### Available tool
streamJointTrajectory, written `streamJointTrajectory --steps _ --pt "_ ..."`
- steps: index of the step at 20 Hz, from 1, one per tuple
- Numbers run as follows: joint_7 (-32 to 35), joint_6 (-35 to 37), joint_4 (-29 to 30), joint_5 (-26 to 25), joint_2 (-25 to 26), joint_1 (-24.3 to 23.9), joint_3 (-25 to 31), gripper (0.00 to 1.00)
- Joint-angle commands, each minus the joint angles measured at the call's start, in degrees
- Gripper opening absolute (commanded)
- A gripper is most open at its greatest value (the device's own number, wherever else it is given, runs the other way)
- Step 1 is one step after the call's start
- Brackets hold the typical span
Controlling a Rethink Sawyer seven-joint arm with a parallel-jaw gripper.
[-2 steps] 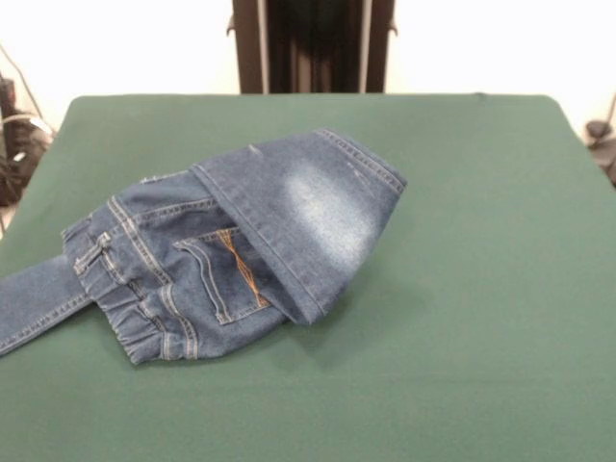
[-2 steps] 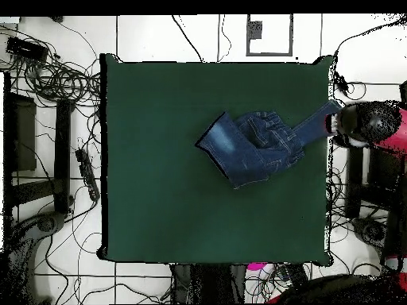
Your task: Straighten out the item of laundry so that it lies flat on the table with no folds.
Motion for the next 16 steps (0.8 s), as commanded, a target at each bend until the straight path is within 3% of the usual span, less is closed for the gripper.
streamJointTrajectory --steps 1,16 --pt "18.0 -6.0 19.8 4.6 -4.0 5.4 -1.2 1.00" --pt "19.2 -15.6 27.6 9.0 -3.3 9.4 -6.2 1.00"
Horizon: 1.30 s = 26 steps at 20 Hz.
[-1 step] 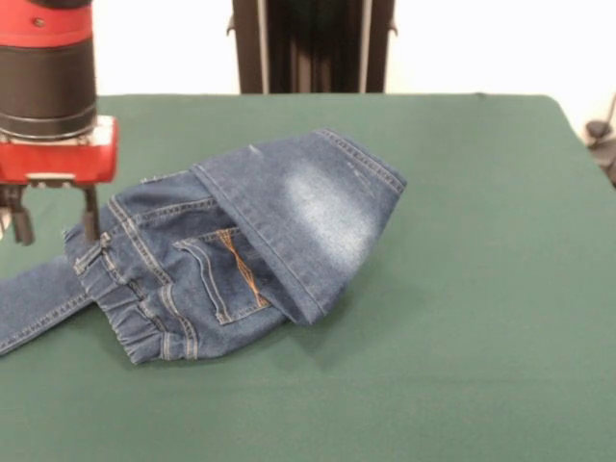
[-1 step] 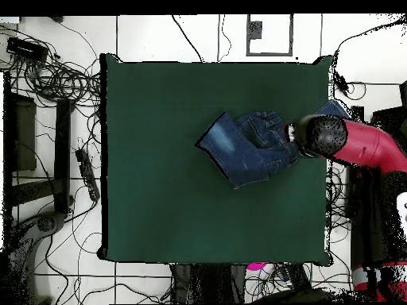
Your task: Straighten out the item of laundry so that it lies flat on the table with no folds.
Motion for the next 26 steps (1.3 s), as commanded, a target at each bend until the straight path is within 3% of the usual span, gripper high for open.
streamJointTrajectory --steps 1,12,26 --pt "18.4 -4.5 13.2 3.4 1.2 3.6 -1.2 1.00" --pt "22.3 -8.5 23.1 10.1 -2.2 8.2 -5.7 1.00" --pt "20.0 -6.3 27.9 16.2 -7.3 9.4 -5.7 1.00"
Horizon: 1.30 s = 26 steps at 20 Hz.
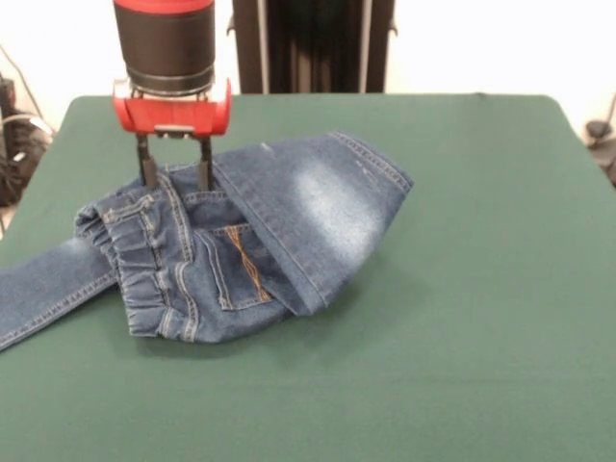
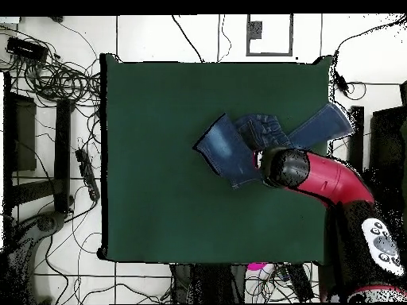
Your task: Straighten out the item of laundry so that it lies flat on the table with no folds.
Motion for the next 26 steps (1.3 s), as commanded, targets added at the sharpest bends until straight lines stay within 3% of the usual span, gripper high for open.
streamJointTrajectory --steps 1,8,16,22,26 --pt "14.4 2.3 10.3 5.0 -1.4 3.2 2.1 1.00" --pt "13.2 -3.3 9.5 5.7 4.2 2.2 3.9 1.00" --pt "12.9 -2.6 10.4 7.3 2.5 2.7 3.9 1.00" --pt "13.1 -6.7 11.6 8.8 6.7 1.6 5.9 1.00" --pt "13.7 -7.2 13.3 10.5 6.4 1.9 6.5 1.00"
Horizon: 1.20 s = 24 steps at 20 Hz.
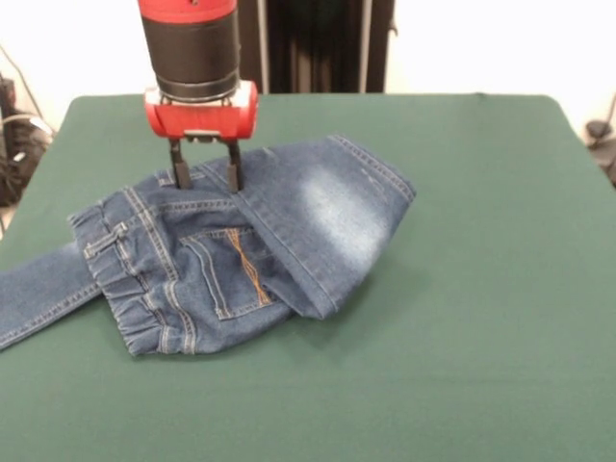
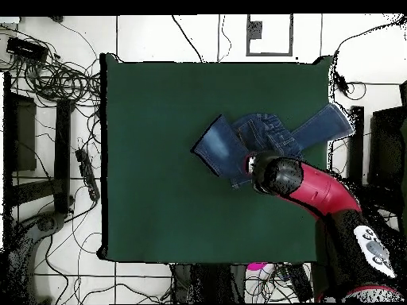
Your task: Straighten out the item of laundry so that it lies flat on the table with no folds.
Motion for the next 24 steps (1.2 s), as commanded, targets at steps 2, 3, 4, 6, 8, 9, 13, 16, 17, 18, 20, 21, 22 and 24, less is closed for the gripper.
streamJointTrajectory --steps 2,3,4,6,8,9,13,16,17,18,20,21,22,24 --pt "13.8 -2.5 8.7 5.0 5.4 2.3 7.0 1.00" --pt "13.9 -2.6 8.9 5.4 5.5 2.4 7.1 1.00" --pt "13.7 -2.4 9.0 5.8 5.7 2.3 7.5 1.00" --pt "13.3 -1.9 9.2 6.5 5.5 2.5 7.6 1.00" --pt "13.6 -1.0 10.2 7.7 4.6 2.8 7.8 1.00" --pt "14.1 -0.7 10.9 8.4 3.7 3.3 7.7 1.00" --pt "16.7 1.3 13.5 11.5 -0.1 5.7 6.7 1.00" --pt "17.7 4.1 14.8 13.5 -3.0 7.4 5.5 1.00" --pt "17.8 5.1 15.0 14.2 -3.8 7.9 5.1 1.00" --pt "18.0 6.1 15.1 14.9 -4.5 8.5 4.6 1.00" --pt "18.1 7.5 15.3 15.9 -5.5 9.4 3.8 1.00" --pt "18.1 8.1 15.4 16.4 -5.9 9.8 3.4 1.00" --pt "18.0 8.7 15.3 16.8 -6.2 10.2 3.1 1.00" --pt "17.9 9.7 15.1 17.6 -6.6 10.8 2.6 1.00"
